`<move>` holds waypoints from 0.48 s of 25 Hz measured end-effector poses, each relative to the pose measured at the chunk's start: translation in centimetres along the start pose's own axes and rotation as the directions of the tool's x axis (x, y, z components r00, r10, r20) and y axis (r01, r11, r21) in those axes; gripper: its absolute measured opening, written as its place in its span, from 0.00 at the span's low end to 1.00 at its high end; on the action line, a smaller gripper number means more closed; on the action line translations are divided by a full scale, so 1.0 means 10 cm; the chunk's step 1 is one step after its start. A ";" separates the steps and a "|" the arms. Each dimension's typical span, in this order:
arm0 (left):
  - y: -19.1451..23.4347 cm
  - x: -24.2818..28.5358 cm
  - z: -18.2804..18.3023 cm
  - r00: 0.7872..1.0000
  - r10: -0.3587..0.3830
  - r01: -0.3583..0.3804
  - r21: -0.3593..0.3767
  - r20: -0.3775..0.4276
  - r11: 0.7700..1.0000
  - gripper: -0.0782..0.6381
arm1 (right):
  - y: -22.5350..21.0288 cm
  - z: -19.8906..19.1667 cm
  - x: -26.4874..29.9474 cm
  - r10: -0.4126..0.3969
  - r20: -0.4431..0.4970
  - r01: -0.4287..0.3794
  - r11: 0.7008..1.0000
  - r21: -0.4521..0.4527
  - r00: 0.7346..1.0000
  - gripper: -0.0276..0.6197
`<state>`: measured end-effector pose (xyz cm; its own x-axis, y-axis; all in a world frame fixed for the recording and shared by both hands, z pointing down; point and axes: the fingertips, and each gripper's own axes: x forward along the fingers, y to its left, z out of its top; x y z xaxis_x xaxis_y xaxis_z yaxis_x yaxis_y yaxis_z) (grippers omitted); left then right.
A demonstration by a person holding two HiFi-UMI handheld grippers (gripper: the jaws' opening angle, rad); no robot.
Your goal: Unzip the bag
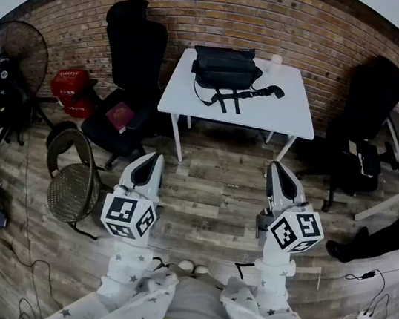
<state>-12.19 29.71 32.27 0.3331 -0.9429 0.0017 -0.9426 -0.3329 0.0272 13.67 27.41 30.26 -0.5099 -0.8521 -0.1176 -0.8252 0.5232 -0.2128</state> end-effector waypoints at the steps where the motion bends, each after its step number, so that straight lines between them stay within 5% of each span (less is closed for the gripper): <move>1: -0.01 0.00 0.00 1.000 0.000 0.000 0.000 0.000 1.000 0.11 | -0.01 0.00 -0.01 0.000 0.000 0.000 1.000 0.000 1.000 0.04; 12: -0.17 -0.04 0.02 1.000 0.010 -0.010 0.005 0.002 1.000 0.11 | -0.10 0.09 -0.16 0.009 0.026 -0.009 1.000 0.016 1.000 0.04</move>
<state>-10.73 30.65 31.99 0.3231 -0.9464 -0.0002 -0.9461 -0.3230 0.0218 15.49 28.22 29.81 -0.5109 -0.8474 -0.1448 -0.8164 0.5310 -0.2269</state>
